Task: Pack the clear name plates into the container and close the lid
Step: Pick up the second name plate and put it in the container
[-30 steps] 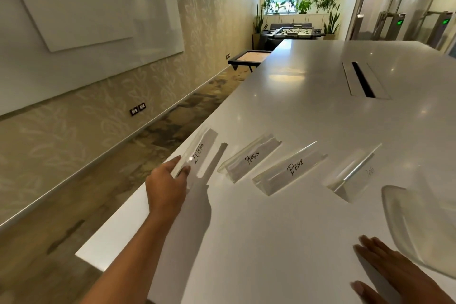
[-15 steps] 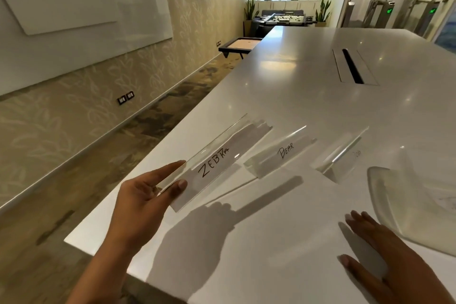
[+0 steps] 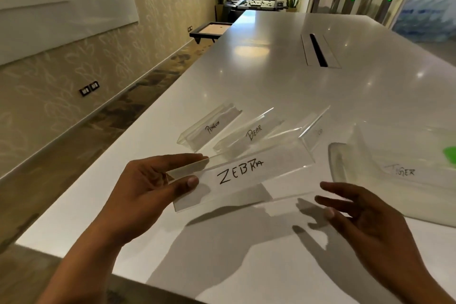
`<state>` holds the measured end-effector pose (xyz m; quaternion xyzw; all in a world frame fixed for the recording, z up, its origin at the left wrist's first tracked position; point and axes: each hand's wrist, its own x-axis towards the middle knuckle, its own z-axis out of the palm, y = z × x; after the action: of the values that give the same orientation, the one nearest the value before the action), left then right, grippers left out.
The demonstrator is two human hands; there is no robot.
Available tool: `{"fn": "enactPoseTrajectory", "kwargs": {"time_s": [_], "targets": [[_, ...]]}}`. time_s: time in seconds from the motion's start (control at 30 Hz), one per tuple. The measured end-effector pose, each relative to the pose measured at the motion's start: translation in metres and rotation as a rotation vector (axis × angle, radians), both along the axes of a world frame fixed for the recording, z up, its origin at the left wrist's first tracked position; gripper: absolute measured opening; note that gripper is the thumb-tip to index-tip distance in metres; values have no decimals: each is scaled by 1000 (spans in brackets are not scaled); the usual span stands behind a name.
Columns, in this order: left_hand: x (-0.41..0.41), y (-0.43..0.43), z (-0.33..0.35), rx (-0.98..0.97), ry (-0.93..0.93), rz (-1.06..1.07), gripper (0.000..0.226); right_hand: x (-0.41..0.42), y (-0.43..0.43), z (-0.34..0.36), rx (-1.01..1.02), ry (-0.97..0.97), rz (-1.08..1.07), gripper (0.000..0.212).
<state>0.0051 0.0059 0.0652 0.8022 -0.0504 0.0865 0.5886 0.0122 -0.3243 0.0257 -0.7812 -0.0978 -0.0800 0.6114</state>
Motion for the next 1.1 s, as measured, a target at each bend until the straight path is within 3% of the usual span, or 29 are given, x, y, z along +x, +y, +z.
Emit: {"fn": "enactPoseTrajectory", "kwargs": {"time_s": [0.1, 0.17, 0.23, 0.37, 0.5, 0.67, 0.77, 0.9, 1.1], "targets": [[5, -15, 2, 2, 15, -92, 28, 2, -3, 4, 238, 134, 85, 83], [7, -27, 4, 9, 8, -146, 27, 0, -7, 6, 302, 167, 107, 93], [8, -39, 5, 25, -4, -192, 30, -3, -10, 7, 319, 170, 146, 89], [9, -59, 5, 28, -2, -231, 33, -11, -20, 8, 501, 219, 142, 52], [10, -72, 1, 3, -17, -253, 35, -17, -30, 4, 566, 207, 101, 69], [11, -88, -8, -137, -2, -288, 34, -24, -39, 4, 708, 191, 91, 67], [13, -95, -18, -264, 47, -273, 53, -27, -44, 4, 733, 192, 71, 67], [14, -103, -26, -284, 87, -291, 86, -28, -49, -1, 715, 208, 37, 66], [13, -112, -29, -213, 99, -319, 93, -27, -55, -5, 809, 224, -8, 69]]}}
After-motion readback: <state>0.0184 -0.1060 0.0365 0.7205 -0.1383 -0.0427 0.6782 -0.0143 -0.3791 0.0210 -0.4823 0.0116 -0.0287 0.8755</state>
